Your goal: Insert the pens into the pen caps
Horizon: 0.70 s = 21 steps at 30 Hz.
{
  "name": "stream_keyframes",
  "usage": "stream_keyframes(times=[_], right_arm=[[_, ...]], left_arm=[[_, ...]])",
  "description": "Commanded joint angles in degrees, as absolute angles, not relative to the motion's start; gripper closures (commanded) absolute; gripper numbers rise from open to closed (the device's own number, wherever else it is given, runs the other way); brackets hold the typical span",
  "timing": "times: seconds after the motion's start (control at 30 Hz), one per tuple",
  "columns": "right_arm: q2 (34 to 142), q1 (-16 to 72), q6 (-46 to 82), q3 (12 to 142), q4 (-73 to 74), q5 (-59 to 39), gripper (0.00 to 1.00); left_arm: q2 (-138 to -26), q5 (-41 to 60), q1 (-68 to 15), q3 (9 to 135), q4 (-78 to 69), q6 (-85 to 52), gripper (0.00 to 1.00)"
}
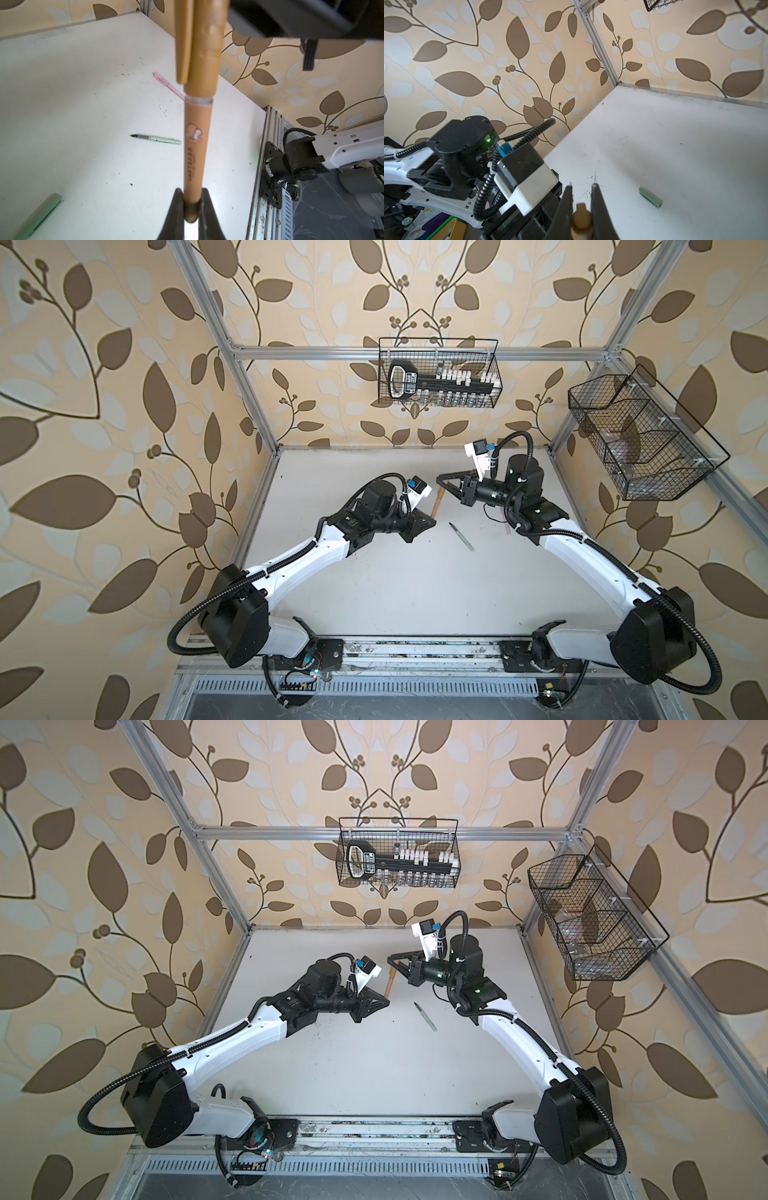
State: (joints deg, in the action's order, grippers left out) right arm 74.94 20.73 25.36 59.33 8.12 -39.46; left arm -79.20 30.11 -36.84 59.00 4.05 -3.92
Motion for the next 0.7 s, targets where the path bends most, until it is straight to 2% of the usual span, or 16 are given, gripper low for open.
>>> stream_keyframes(times=[0.0,0.2,0.5,0.67], right_arm=[[74.23,22.03,23.02,54.31,-1.26,-41.6,1.0],[72.48,23.44,25.33,47.77,-0.14,-38.01,1.0],[74.88,26.18,28.56,44.89,3.34,-35.9,1.0],[76.81,27.75,28.55,44.89,2.49,-34.35,1.0]], left_arm=[[-77.5,29.14,-33.31,66.69,-7.29,-2.51,1.0],[-77.83,32.78,-29.25,68.73,-12.31,-5.91,1.0],[-81.2,41.96,-28.92,71.76,-20.12,-11.38,1.0],[-80.61,39.41,-28.93,71.85,-18.58,-10.08,1.0]])
